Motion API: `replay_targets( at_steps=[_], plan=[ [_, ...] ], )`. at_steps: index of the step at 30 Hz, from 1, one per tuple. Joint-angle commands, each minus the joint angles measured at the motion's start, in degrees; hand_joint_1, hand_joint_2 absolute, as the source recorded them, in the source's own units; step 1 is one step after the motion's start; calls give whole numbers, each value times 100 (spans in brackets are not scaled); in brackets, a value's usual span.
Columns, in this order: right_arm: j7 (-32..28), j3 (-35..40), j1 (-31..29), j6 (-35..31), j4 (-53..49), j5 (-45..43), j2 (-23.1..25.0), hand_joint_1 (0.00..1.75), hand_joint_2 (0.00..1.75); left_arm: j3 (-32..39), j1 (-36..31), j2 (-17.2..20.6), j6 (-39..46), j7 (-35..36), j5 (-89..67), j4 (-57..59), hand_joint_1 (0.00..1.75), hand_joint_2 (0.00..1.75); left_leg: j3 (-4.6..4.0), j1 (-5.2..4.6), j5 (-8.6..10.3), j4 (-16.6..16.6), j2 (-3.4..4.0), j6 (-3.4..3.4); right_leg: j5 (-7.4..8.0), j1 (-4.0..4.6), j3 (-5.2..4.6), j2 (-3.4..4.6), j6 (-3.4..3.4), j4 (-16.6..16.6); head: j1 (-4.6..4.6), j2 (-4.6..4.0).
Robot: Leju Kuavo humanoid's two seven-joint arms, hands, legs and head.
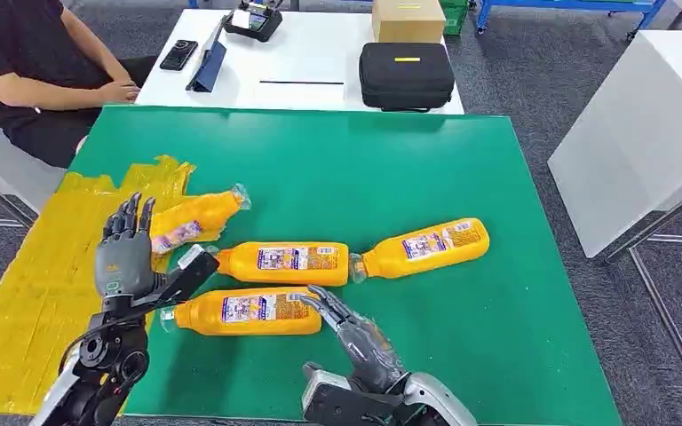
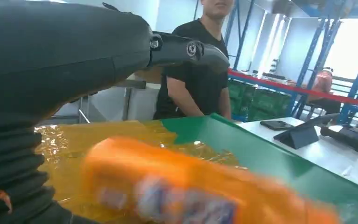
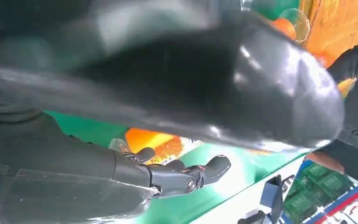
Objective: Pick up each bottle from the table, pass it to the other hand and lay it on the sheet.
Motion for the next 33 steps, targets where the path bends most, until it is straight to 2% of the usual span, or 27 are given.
replay_targets(
  at_steps=[1,6,8,9,10,11,24,26,28,31,33],
  plan=[
    [28,-135,36,81,48,25,103,0,0,145,27,-127,-147,22,-19,191,0,0,23,0,-9,-2,-2,6,-7,4,22,0,-31,-2,0,0],
    [44,-161,77,130,35,83,113,0,0,243,118,-182,-224,-34,161,80,0,0,23,0,-9,0,-6,5,-9,4,23,-5,-34,0,0,0],
    [131,-302,203,41,-8,284,140,0,0,425,345,-302,-300,-391,1038,-362,0,0,25,0,-10,0,-3,6,-9,5,24,-2,-36,1,0,0],
    [261,-431,495,-199,-149,481,413,0,0,488,526,-293,-534,-540,1591,-684,0,0,13,-1,-6,-1,-3,4,-5,3,13,-2,-25,-1,0,0],
    [419,-371,536,-258,-187,685,497,0,0,590,684,-305,-786,-737,2302,-1007,0,0,24,0,-13,2,-4,7,-11,5,25,-3,-36,1,-2,0],
    [535,-308,472,-293,-160,849,551,0,175,669,827,-285,-1004,-893,2945,-1308,0,0,16,2,-12,2,-3,3,-11,6,15,-2,-30,1,0,0],
    [564,-324,364,-295,-78,862,559,0,175,614,848,-212,-1062,-808,3016,-1414,0,0,9,1,-4,-1,1,4,-5,3,8,-1,-26,0,0,0],
    [650,-297,18,-311,158,1098,668,0,175,971,1087,-317,-1828,-1347,5498,-1864,0,0,17,2,-9,2,1,6,-10,6,17,-1,-36,2,0,0],
    [812,-314,-403,-171,481,1218,853,0,175,1124,1334,-208,-1854,-1602,6561,-2435,0,0,3,3,-5,2,26,3,3,5,-2,25,-20,1,0,0],
    [1014,-344,-1062,101,1069,1608,1146,0,175,1232,1663,21,-1685,-1736,7264,-3303,0,0,14,7,-18,13,59,3,3,11,0,59,-37,14,2,0],
    [1014,-296,-1364,206,1360,1759,1271,0,175,1226,1834,134,-1580,-1796,7393,-3599,0,0,17,6,-14,6,56,2,1,11,2,49,-37,11,0,0]
  ],
)
